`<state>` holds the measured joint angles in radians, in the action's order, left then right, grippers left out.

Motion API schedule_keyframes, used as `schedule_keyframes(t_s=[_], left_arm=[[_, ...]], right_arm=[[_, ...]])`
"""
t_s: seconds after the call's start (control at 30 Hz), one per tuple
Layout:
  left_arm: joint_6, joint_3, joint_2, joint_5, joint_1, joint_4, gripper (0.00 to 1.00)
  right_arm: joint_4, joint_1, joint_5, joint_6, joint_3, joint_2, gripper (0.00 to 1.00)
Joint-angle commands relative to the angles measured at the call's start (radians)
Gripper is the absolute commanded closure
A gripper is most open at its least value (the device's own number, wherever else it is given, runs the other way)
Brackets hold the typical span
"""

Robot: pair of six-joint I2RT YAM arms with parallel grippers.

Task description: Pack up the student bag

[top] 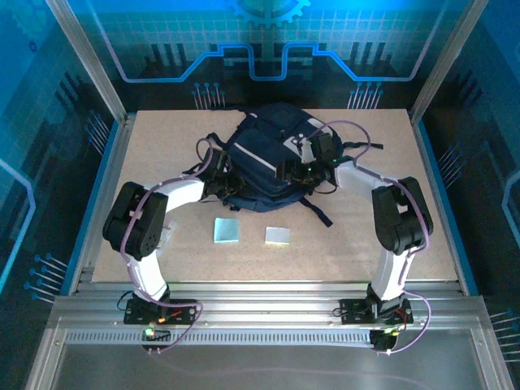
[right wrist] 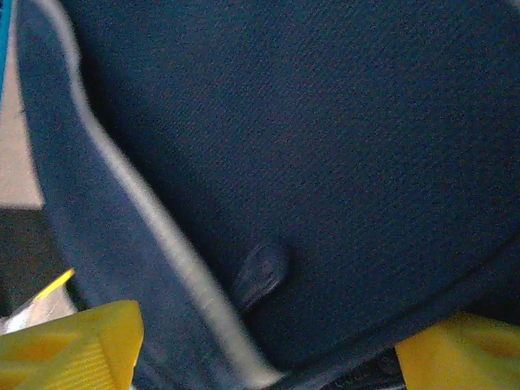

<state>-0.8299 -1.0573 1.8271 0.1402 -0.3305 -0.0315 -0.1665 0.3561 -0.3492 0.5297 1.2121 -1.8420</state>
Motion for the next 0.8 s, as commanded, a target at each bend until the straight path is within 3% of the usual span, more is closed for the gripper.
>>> schedule_keyframes(t_s=[0.0,0.17,0.33,0.47,0.57,0.67,0.77], left_arm=[[-0.030,0.001,0.034,0.031,-0.018,0.049,0.93],[-0.026,-0.006,0.032,0.028,-0.025,0.048,0.93],[0.060,-0.019,-0.024,-0.036,-0.025,-0.038,0.90],[0.144,-0.027,-0.095,-0.083,-0.026,-0.108,0.81],[0.212,-0.042,-0.138,-0.077,-0.036,-0.144,0.70],[0.304,-0.074,-0.165,-0.077,-0.068,-0.189,0.62],[0.412,-0.123,-0.168,-0.084,-0.113,-0.235,0.58]], right_arm=[[0.039,0.062,-0.133,0.076,-0.072,0.093,0.19],[-0.025,0.101,-0.146,0.076,-0.092,0.174,0.20],[-0.200,0.059,0.032,0.002,-0.053,0.234,0.24],[-0.249,-0.001,0.145,0.015,-0.016,0.233,0.32],[-0.245,-0.033,0.198,0.051,0.019,0.194,0.46],[-0.218,-0.054,0.187,0.097,0.061,0.125,0.60],[-0.184,-0.056,0.162,0.140,0.097,0.055,0.63]])
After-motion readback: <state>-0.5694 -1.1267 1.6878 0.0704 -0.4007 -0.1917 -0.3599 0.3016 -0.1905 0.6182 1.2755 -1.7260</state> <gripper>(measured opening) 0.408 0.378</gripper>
